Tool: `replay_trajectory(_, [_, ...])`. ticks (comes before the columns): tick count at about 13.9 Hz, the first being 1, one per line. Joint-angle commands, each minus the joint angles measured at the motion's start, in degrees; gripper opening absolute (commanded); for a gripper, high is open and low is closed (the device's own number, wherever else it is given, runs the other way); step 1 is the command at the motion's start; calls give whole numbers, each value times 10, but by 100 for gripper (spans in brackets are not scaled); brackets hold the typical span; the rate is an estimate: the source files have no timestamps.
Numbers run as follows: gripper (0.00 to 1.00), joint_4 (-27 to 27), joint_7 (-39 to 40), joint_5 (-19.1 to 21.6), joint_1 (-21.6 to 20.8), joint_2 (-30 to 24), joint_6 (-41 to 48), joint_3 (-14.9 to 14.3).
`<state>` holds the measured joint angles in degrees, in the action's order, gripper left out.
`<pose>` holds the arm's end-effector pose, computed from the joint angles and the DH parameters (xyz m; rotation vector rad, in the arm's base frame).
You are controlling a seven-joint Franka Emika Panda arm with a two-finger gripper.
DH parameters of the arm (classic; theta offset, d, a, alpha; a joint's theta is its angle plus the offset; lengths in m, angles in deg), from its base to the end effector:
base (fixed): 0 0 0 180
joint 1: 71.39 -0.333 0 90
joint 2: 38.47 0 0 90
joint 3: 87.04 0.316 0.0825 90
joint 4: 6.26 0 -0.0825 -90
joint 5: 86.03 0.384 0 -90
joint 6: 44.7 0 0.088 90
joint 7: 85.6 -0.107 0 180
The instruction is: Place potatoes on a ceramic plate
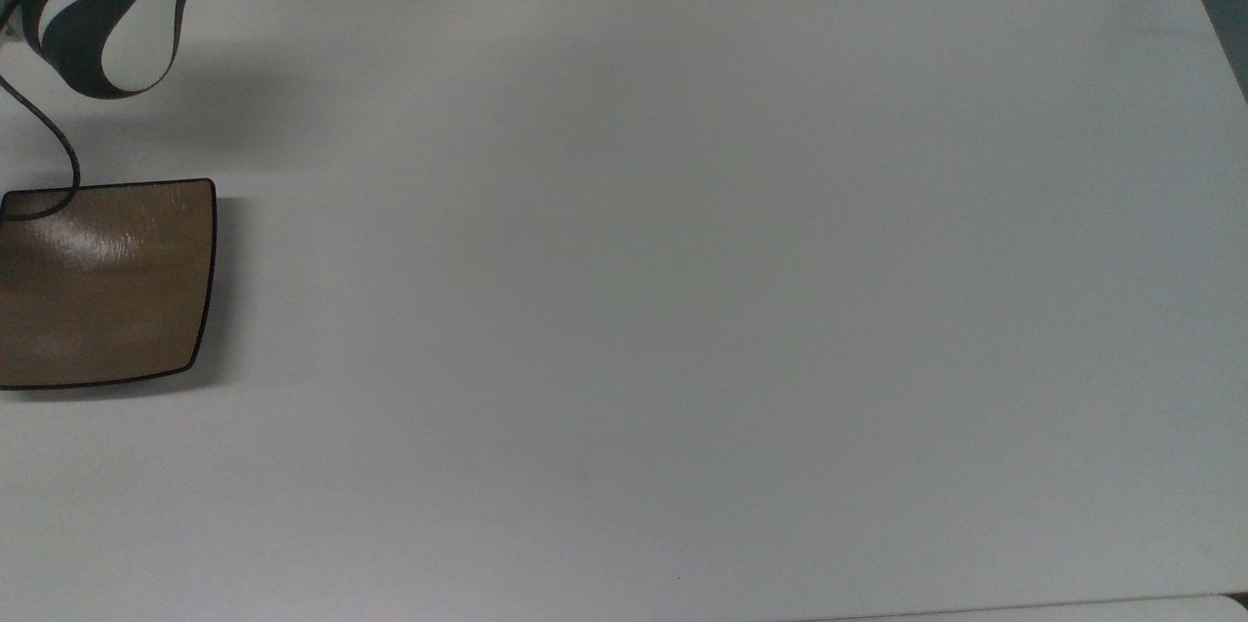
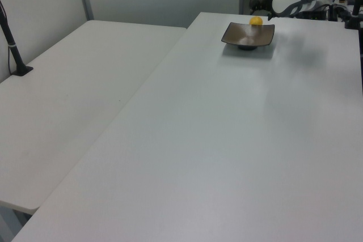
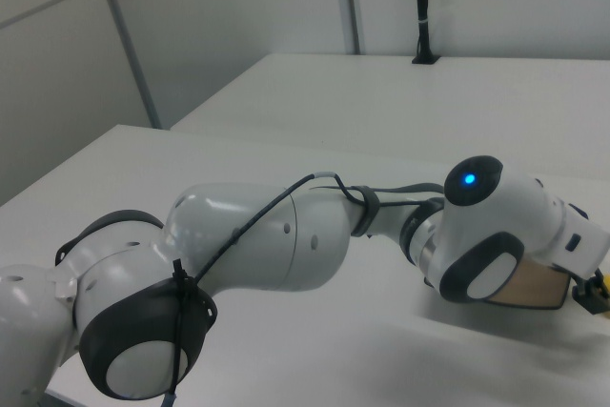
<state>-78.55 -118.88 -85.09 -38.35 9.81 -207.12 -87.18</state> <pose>0.6697 -0.4381 0.3365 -2.4374 1.6182 -1.1186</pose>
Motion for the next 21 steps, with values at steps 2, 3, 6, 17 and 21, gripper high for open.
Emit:
replay_trajectory(2, [100, 23, -15, -6, 4, 37, -54, 7])
replay_trajectory(3, [100, 23, -15, -6, 6, 38, -55, 8])
replay_trajectory(6, [100, 31, -11, -7, 17, 58, -90, 12])
replay_trajectory(17, [75, 77, -3, -26, 26, 108, -98, 31])
replay_trajectory(21, [56, 76, -3, -26, 26, 108, -98, 33])
